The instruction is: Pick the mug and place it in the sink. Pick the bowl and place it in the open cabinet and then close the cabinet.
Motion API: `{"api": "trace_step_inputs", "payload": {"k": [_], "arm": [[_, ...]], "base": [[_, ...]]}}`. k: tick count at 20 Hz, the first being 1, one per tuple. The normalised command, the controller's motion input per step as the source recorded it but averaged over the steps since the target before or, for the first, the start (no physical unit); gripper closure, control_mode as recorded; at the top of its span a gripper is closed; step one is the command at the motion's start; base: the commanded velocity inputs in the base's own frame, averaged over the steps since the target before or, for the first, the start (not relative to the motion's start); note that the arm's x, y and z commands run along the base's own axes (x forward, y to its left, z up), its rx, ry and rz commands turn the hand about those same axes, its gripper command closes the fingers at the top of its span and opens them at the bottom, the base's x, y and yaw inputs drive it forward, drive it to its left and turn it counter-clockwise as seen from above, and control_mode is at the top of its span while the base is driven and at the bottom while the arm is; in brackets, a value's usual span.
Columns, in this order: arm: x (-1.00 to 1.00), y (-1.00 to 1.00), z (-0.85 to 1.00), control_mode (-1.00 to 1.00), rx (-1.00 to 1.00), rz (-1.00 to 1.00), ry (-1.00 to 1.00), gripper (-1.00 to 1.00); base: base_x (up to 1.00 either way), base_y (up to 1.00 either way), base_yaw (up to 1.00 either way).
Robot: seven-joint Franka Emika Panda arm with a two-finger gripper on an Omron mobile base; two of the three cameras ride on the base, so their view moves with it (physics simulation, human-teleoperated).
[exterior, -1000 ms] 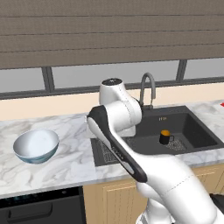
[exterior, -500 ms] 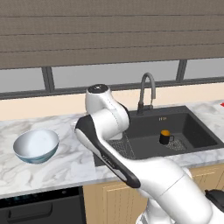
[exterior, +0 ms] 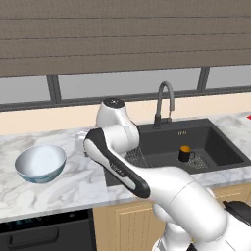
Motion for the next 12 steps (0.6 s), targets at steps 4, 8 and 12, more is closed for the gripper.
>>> {"api": "trace_step_inputs", "payload": {"k": [4,8,12], "arm": [[0.38,0.66,-0.01,-1.0,0.0,0.0,0.0,-1.0],[0.28,0.58,-0.08,-1.0,0.0,0.0,0.0,-1.0],[0.23,0.57,-0.14,-1.0,0.0,0.0,0.0,-1.0]], "base": [[0.0,0.0,0.0],[0.0,0.0,0.0],[0.0,0.0,0.0]]}}
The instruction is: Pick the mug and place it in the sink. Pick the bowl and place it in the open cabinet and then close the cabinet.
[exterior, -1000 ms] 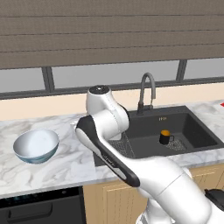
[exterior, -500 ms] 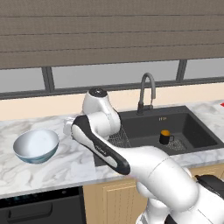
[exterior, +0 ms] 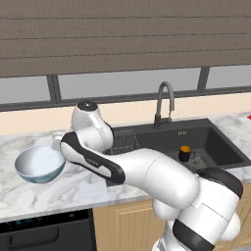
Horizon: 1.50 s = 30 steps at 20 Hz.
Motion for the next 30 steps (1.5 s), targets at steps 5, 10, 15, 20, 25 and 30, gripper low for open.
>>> {"api": "trace_step_inputs", "payload": {"k": [5,10,15,20,25,30], "arm": [[0.23,0.41,-0.29,-1.0,0.01,0.0,0.0,-1.0],[0.1,0.13,-0.33,-1.0,0.02,0.0,0.0,-1.0],[0.1,0.0,-0.25,-1.0,0.02,0.0,0.0,-1.0],[0.1,0.0,-0.27,-1.0,0.03,0.0,0.0,-1.0],[0.16,0.01,-0.21,-1.0,0.02,0.0,0.0,-1.0],[0.2,0.06,-0.05,-1.0,0.0,0.0,0.0,-1.0]], "base": [[0.0,0.0,0.0],[0.0,0.0,0.0],[0.0,0.0,0.0],[0.0,0.0,0.0],[0.0,0.0,0.0],[0.0,0.0,0.0]]}}
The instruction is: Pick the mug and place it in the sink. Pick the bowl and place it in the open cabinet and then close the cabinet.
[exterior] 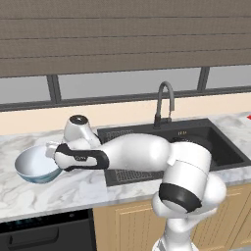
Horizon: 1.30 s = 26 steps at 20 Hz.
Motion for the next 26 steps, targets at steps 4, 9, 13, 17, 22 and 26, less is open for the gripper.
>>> {"api": "trace_step_inputs", "payload": {"k": [4,9,13,17,22,26], "arm": [[0.2,0.29,-0.04,-1.0,0.0,-0.01,0.0,-1.0],[0.07,0.41,-0.04,-1.0,0.04,-0.04,0.0,-1.0],[0.14,0.37,-0.05,-1.0,0.03,-0.05,0.01,-1.0],[0.01,0.13,-0.21,-1.0,0.09,-0.06,0.03,-1.0],[0.0,0.07,-0.29,-1.0,0.08,-0.07,0.04,-1.0],[0.0,0.17,-0.33,-1.0,0.05,-0.08,0.08,1.0]], "base": [[0.0,0.0,0.0],[0.0,0.0,0.0],[0.0,0.0,0.0],[0.0,0.0,0.0],[0.0,0.0,0.0],[0.0,0.0,0.0]]}}
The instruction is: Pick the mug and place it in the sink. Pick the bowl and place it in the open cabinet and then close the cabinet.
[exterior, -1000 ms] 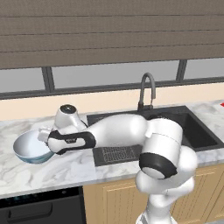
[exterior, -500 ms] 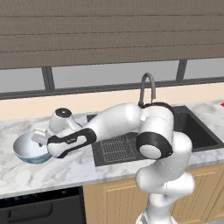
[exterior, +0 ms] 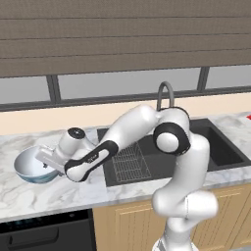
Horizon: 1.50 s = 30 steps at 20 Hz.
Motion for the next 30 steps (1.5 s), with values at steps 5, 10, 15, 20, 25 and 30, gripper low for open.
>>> {"api": "trace_step_inputs", "payload": {"k": [5,10,15,20,25,30], "arm": [[0.0,0.01,-0.13,-1.0,0.03,-0.09,0.04,1.0],[-0.28,-0.12,0.0,-1.0,0.0,-0.24,0.0,1.0],[-0.37,-0.7,0.09,-1.0,0.02,-0.44,0.11,1.0],[-0.06,-0.84,0.72,-1.0,0.06,-0.45,0.27,1.0],[0.33,-0.26,1.0,-1.0,0.06,-0.22,0.41,1.0],[0.15,-0.24,1.0,-1.0,-0.02,0.0,0.14,1.0]], "base": [[0.0,0.0,0.0],[0.0,0.0,0.0],[0.0,0.0,0.0],[0.0,0.0,0.0],[0.0,0.0,0.0],[0.0,0.0,0.0]]}}
